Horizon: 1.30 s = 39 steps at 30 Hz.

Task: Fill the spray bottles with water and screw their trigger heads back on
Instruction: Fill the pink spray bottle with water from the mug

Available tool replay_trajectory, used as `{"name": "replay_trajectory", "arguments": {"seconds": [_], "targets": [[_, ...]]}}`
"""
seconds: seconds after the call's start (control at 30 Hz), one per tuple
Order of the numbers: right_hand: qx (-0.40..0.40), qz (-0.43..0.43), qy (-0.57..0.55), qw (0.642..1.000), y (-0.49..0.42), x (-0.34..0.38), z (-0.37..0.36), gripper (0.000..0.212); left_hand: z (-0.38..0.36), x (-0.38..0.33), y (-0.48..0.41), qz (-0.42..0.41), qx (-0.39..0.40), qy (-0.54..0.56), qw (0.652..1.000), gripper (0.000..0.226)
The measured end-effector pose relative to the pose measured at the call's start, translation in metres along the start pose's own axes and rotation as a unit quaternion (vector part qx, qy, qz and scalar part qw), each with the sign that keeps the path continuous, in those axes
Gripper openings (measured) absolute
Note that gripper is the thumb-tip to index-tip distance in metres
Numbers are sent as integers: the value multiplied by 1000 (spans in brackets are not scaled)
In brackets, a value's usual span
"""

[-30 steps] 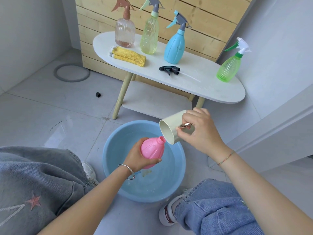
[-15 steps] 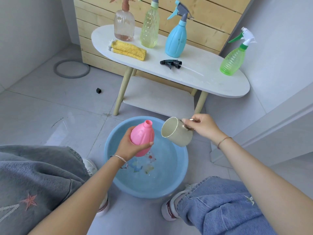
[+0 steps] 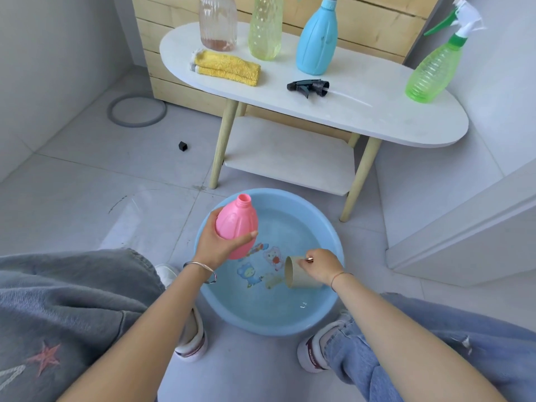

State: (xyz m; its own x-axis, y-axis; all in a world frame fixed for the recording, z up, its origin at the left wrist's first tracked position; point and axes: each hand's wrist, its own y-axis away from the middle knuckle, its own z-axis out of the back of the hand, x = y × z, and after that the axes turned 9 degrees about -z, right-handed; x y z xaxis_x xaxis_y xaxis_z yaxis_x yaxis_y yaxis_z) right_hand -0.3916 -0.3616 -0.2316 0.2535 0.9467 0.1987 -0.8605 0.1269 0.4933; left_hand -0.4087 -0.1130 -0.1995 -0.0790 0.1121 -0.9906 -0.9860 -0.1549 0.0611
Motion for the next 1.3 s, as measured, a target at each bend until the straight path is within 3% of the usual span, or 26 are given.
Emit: {"name": "replay_trajectory", "arguments": {"seconds": [0.13,0.33,0.57,0.7,0.9,1.03,1.2,1.3], "targets": [[-22,14,0,1000,-3,2,-13,30,-1,4,-3,1,2,-10,1000,91],[-14,24,5,1000,-5,4,-33,41,0,9,-5,10,6,-21,1000,93],[35,-20,-135,990,-7,8,-46,42,2,10,-7,16,5,-20,1000,93],[59,-76,-296,950,-3,5,-42,35,2,8,-6,14,-1,-19,1000,93],[19,-98,-466,879,10,10,-19,23,3,3,-5,6,-6,-10,1000,98],[-18,-98,-533,840,17,19,11,19,3,-3,-2,-11,-18,-2,1000,88],[-57,-78,-585,805,27,28,64,37,-1,-17,-2,-37,-34,0,999,83],[-61,-44,-606,792,37,31,97,30,-4,-26,-1,-50,-31,5,998,84]]}}
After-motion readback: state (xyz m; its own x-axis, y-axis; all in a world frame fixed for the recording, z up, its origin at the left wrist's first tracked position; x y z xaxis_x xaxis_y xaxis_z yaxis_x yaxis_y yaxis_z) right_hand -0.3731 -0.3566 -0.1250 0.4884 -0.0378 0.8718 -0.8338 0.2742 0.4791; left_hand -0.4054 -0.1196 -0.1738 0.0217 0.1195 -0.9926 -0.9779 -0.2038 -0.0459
